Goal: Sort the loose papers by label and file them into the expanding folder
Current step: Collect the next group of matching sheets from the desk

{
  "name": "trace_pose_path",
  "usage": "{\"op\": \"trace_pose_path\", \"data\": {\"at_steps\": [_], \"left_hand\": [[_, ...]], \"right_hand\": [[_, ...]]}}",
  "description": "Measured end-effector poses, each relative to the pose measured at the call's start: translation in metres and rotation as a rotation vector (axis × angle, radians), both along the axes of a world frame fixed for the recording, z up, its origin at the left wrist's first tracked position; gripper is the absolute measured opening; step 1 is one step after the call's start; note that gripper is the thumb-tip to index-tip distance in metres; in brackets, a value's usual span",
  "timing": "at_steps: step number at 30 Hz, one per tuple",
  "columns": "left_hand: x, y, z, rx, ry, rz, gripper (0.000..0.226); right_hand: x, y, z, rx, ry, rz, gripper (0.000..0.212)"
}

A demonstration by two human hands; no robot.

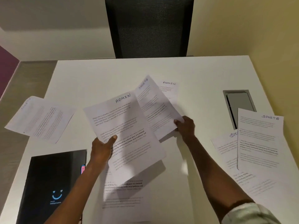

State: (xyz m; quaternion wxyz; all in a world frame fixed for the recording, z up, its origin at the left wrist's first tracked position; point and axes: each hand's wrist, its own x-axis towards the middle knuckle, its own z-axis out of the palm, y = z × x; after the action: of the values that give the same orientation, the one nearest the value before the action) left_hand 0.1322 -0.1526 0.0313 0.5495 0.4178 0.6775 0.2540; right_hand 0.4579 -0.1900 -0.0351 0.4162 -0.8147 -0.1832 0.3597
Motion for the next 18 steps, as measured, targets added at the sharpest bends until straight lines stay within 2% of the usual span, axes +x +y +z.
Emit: {"op": "trace_pose_path", "data": {"at_steps": [2, 5, 7, 9, 11, 13, 14, 16, 18], "left_hand": [[-0.002, 0.005, -0.003, -0.005, 0.002, 0.007, 0.048], [-0.008, 0.007, -0.008, -0.029, 0.0, 0.017, 0.046], [-0.012, 0.008, -0.012, -0.047, -0.006, 0.021, 0.043], [-0.014, 0.009, -0.014, -0.065, 0.0, 0.034, 0.044], [-0.016, 0.009, -0.015, -0.078, 0.019, 0.049, 0.051], [-0.017, 0.008, -0.015, -0.082, 0.032, 0.063, 0.055], [-0.018, 0.008, -0.015, -0.088, 0.027, 0.077, 0.055], [-0.02, 0.007, -0.014, -0.101, 0.018, 0.094, 0.053], [-0.021, 0.006, -0.01, -0.101, 0.005, 0.101, 0.044]], "right_hand": [[0.025, -0.012, 0.005, 0.066, 0.086, -0.12, 0.009], [0.07, -0.031, 0.008, 0.049, 0.142, -0.256, 0.019], [0.098, -0.042, 0.006, -0.024, 0.073, -0.325, 0.025], [0.114, -0.047, 0.006, -0.204, -0.154, -0.318, 0.035], [0.108, -0.044, 0.009, -0.413, -0.543, -0.196, 0.048], [0.082, -0.032, 0.012, -0.332, -0.888, -0.05, 0.048], [0.062, -0.022, 0.015, -0.217, -0.947, 0.061, 0.045], [0.019, -0.002, 0.01, -0.04, -0.831, 0.356, 0.046], [-0.022, 0.01, 0.0, -0.101, -0.755, 0.695, 0.056]]}}
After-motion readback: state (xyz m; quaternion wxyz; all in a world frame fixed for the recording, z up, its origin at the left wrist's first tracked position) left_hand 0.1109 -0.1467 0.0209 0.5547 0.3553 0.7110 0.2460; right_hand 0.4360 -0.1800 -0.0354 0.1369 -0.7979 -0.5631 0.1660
